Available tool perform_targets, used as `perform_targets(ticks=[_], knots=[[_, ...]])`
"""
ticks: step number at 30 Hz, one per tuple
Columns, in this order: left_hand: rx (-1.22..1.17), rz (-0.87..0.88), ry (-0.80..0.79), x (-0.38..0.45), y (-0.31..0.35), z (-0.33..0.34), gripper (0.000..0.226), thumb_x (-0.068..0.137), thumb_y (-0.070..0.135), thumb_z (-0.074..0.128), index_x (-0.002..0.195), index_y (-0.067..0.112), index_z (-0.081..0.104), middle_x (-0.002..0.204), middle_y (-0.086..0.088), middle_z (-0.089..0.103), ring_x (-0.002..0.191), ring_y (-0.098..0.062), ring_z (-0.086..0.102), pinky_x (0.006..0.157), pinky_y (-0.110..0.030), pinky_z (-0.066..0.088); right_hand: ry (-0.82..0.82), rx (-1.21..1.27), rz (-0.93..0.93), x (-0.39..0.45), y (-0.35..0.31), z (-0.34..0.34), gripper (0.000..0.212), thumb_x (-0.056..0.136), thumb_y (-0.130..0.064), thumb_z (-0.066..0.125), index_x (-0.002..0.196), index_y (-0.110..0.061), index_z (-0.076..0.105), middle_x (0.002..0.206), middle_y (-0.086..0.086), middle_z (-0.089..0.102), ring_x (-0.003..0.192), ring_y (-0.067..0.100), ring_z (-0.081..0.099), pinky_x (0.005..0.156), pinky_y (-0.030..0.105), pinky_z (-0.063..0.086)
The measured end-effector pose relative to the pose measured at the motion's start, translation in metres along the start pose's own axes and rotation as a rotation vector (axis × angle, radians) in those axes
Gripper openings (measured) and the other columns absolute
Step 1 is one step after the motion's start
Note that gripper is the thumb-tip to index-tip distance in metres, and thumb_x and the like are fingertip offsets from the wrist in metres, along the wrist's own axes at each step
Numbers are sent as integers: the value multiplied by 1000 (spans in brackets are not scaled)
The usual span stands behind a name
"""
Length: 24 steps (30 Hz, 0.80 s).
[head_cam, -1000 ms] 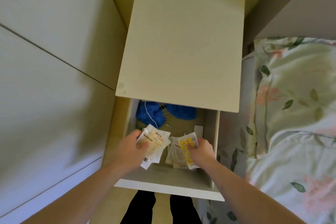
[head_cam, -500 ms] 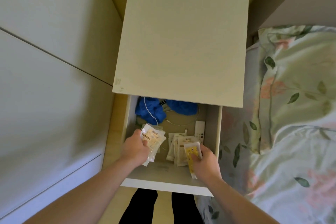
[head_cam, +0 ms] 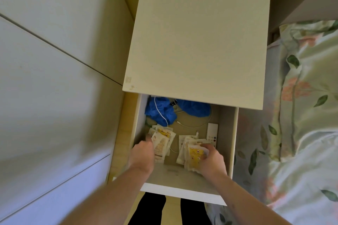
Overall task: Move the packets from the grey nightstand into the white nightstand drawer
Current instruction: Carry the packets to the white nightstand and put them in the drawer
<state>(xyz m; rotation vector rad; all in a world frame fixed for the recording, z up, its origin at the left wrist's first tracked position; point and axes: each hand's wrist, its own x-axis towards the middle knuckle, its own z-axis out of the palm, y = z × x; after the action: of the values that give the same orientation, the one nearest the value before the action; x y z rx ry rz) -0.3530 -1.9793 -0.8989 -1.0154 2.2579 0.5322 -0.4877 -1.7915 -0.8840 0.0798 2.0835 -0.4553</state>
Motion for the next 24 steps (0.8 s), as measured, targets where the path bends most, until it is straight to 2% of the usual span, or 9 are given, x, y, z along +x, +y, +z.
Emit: perform_targets(ticks=[2, 4, 6, 8, 11, 14, 19, 22, 24], knots=[[14, 8, 30, -1, -1, 0, 37, 99, 22, 62, 132, 18, 46, 103, 2, 72, 85, -14, 73, 70, -27, 62, -17, -57, 36, 2, -3, 1, 61, 93, 2, 55, 148, -22, 45, 124, 5, 64, 99, 19, 60, 76, 28, 57], [27, 10, 26, -4, 0, -3, 34, 101, 22, 58, 132, 16, 47, 103, 2, 72, 85, -14, 73, 69, -26, 61, -26, -85, 64, 0, -4, 3, 75, 88, 6, 57, 154, -21, 34, 132, 7, 60, 115, 24, 60, 90, 33, 56], [37, 6, 18, -7, 2, -7, 31, 101, 23, 57, 131, 17, 48, 105, 1, 72, 88, -15, 73, 70, -25, 60, -20, -92, 63, -5, -4, 2, 87, 85, 6, 60, 158, -22, 24, 145, 6, 49, 133, 27, 48, 109, 40, 47], [16, -11, 20, -10, 3, -10, 32, 101, 26, 59, 130, 17, 49, 108, 1, 71, 91, -15, 73, 70, -25, 60, -25, -82, 45, -13, -2, 0, 92, 84, 3, 62, 160, -23, 17, 156, 5, 37, 143, 28, 37, 118, 43, 37], [-18, -37, 36, -16, 3, -13, 44, 99, 23, 60, 140, 15, 45, 109, 0, 71, 92, -16, 73, 73, -28, 62, -67, -66, 22, -24, 3, -6, 94, 85, 0, 60, 162, -27, 12, 162, 2, 26, 147, 28, 32, 121, 45, 34], [-29, -55, 48, -25, 2, -17, 56, 97, 14, 61, 149, 15, 38, 110, -1, 71, 95, -19, 72, 76, -30, 61, -99, -76, 27, -31, 9, -12, 93, 85, 3, 58, 161, -30, 16, 161, 1, 29, 145, 26, 36, 119, 43, 37], [-357, -109, 53, -46, 7, -24, 30, 95, 22, 67, 125, 21, 61, 108, 2, 71, 92, -16, 68, 64, -23, 58, -130, -69, 15, -40, 9, -25, 86, 85, 2, 57, 159, -27, 24, 157, 1, 35, 144, 24, 37, 119, 38, 34], [-440, -173, 12, -45, 14, -24, 30, 95, 17, 67, 123, 22, 58, 118, 1, 69, 104, -19, 67, 64, -18, 52, -139, -57, -7, -39, 6, -28, 84, 84, 0, 56, 158, -27, 27, 157, 0, 36, 141, 24, 41, 117, 39, 39], [-424, -210, -22, -34, 15, -19, 35, 92, 21, 72, 120, 26, 52, 117, 2, 69, 103, -20, 68, 65, -22, 54, -149, -52, -27, -36, 3, -29, 82, 84, -2, 55, 157, -29, 29, 155, -1, 37, 136, 23, 47, 113, 39, 44]])
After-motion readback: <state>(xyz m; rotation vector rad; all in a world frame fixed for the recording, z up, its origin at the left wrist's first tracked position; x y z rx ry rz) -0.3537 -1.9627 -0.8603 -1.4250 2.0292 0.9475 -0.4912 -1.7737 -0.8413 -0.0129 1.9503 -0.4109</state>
